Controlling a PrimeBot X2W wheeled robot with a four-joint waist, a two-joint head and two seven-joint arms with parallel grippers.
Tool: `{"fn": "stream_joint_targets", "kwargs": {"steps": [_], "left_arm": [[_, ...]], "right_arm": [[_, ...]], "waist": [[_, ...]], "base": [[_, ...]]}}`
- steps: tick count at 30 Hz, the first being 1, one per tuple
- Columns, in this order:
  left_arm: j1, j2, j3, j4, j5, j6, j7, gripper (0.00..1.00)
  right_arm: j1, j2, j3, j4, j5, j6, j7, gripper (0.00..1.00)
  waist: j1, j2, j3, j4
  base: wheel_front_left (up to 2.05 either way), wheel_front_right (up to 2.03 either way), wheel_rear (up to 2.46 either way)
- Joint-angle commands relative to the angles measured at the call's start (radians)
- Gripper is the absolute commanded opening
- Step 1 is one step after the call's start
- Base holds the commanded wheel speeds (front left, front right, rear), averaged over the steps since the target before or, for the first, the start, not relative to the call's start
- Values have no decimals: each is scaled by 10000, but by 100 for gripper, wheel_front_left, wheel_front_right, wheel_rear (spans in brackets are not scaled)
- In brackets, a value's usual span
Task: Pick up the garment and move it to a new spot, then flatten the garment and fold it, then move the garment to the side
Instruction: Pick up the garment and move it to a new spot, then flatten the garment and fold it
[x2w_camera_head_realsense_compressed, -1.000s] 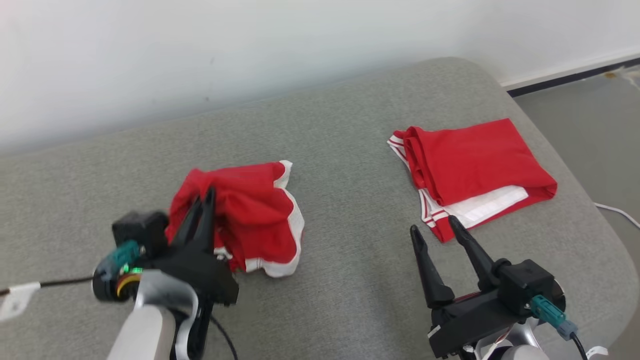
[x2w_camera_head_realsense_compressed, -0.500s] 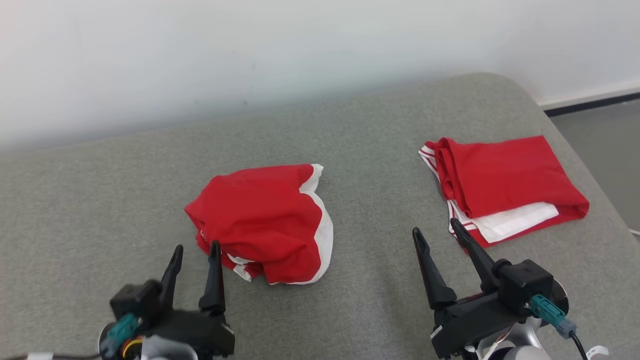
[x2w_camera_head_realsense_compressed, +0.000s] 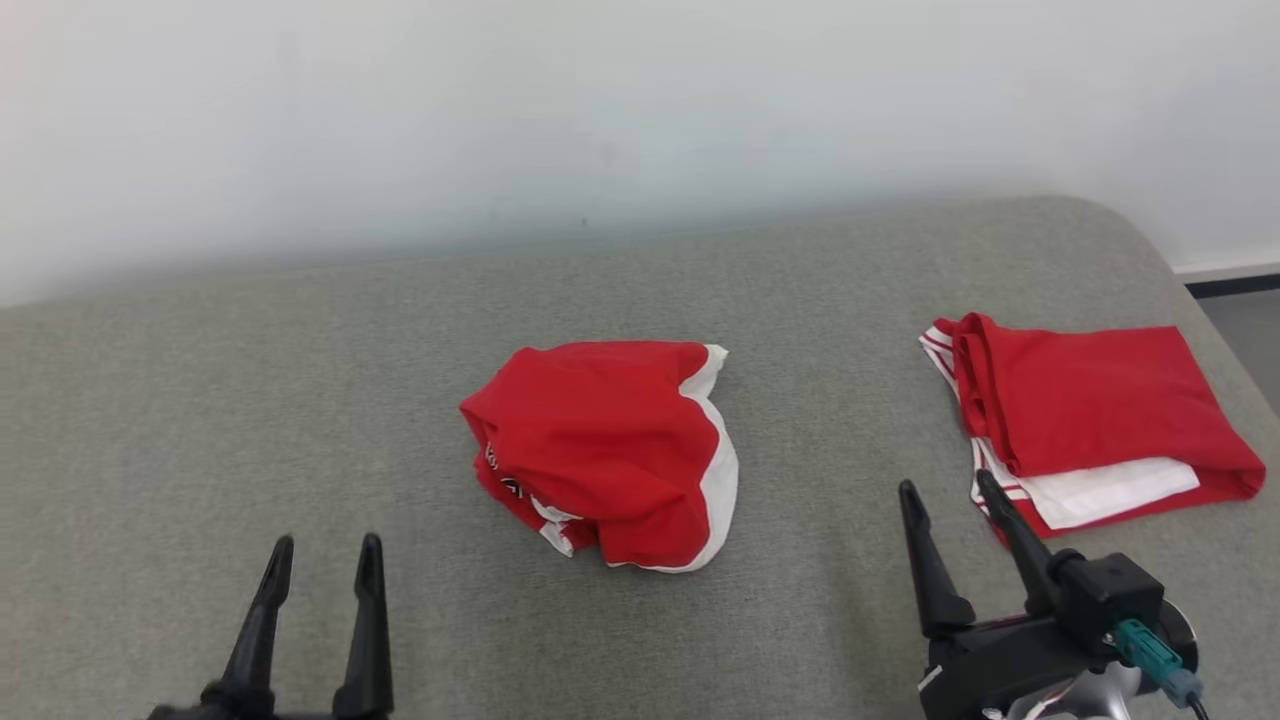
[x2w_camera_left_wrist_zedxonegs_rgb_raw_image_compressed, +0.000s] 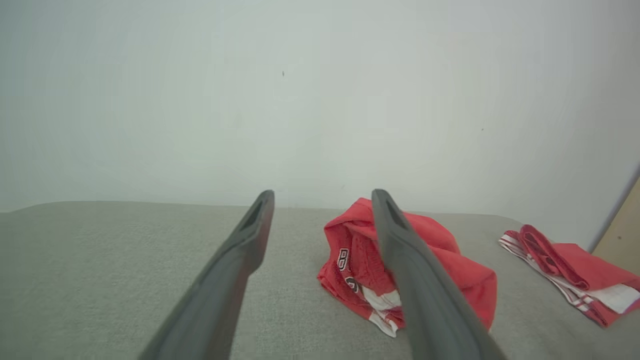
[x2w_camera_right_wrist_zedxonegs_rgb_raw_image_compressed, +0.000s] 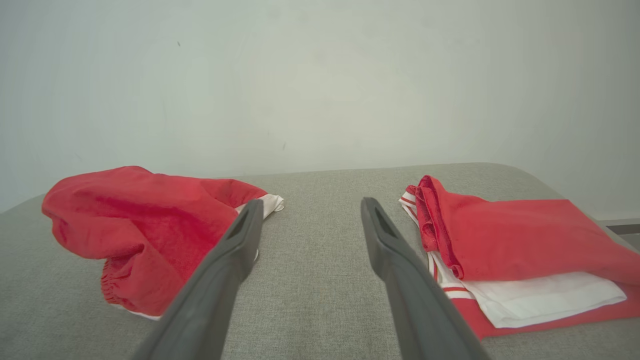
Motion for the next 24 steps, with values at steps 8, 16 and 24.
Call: {"fn": "stream_joint_targets", "kwargs": {"steps": [8, 16, 24], "left_arm": [[1504, -34, 648, -576, 140, -307, -30, 100], [1880, -119, 860, -455, 88, -396, -31, 100], [1537, -179, 755, -374, 149, -440, -32, 100]], "right_arm": [[329, 3, -692, 410, -609, -20, -517, 100], [559, 0, -868, 608, -879, -20, -563, 100], [336, 0, -786, 519, -828, -20, -551, 100]], "waist": [[1, 0, -349, 429], [1, 0, -347, 516], [1, 0, -142, 483]], "base": [[0, 0, 0], [0, 0, 0], [0, 0, 0]]}}
